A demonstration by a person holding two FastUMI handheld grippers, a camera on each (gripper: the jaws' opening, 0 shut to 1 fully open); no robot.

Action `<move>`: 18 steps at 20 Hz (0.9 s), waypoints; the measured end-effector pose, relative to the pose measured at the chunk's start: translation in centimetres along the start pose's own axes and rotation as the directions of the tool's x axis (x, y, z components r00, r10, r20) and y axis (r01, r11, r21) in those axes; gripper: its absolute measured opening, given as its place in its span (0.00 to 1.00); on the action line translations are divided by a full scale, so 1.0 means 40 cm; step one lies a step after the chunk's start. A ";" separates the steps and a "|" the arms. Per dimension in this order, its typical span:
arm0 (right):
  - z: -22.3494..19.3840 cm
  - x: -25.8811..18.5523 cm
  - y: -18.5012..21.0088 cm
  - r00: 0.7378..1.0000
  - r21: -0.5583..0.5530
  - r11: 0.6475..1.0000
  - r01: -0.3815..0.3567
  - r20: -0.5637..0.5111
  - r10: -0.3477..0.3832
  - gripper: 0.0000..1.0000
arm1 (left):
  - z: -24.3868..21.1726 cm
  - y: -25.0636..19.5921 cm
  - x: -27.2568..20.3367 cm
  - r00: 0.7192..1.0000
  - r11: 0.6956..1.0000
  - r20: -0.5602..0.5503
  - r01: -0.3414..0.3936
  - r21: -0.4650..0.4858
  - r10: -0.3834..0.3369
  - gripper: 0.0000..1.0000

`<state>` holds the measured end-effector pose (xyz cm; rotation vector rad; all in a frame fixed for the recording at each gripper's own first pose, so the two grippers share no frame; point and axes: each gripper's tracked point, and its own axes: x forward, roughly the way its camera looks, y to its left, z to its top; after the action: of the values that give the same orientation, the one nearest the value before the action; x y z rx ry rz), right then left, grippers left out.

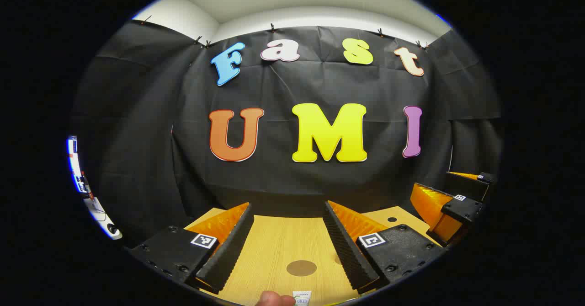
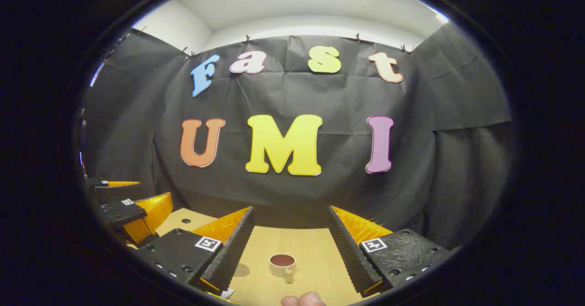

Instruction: Put the toothbrush and toothpaste on the desktop into the cup, then pick up the cup and place it on the coaster on the desktop.

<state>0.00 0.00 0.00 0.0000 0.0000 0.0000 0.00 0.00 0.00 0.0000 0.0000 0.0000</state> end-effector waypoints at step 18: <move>-0.016 -0.016 0.029 1.000 0.022 0.999 -0.025 -0.008 0.025 0.98 | 0.006 0.029 -0.026 1.000 1.000 0.014 -0.010 0.022 0.010 0.96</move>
<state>-0.64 1.17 -0.66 0.0219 0.0078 0.0246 -1.02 1.15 0.25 0.0224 -0.0143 0.0100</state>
